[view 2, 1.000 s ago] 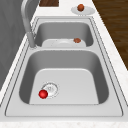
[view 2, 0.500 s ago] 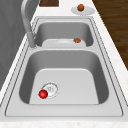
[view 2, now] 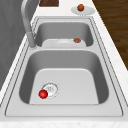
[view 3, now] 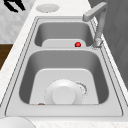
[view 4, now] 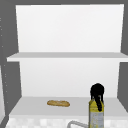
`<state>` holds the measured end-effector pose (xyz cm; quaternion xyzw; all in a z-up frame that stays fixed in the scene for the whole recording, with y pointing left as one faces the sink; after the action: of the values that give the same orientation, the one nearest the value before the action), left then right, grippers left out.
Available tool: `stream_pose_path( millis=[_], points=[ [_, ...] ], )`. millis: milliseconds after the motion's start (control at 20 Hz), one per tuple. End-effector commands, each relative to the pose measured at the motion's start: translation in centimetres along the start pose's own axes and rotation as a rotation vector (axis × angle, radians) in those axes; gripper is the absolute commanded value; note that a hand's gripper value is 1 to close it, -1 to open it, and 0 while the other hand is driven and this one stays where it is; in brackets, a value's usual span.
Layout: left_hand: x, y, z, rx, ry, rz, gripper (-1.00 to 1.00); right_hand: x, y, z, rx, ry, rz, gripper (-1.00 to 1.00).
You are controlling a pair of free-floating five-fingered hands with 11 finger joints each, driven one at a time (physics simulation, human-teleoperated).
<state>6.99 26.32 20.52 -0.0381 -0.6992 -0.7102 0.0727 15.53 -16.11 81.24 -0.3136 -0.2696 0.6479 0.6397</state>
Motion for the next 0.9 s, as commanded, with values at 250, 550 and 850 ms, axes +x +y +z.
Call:
stream_pose_path(
  millis=[250, 550, 850],
  points=[
    [0.0, 0.0, 0.0, 0.0, 0.0, 0.0, 0.0, 0.2, -6.6, 1.4, -0.011, -0.014, 0.003, 1.0],
    [0.0, 0.0, 0.0, 0.0, 0.0, 0.0, 0.0, 1.1, -10.6, 0.1, -0.029, 0.005, 0.003, 1.0],
    [0.0, 0.0, 0.0, 0.0, 0.0, 0.0, 0.0, 2.3, -14.4, -2.6, -0.036, 0.017, 0.008, 1.0]
  ],
)
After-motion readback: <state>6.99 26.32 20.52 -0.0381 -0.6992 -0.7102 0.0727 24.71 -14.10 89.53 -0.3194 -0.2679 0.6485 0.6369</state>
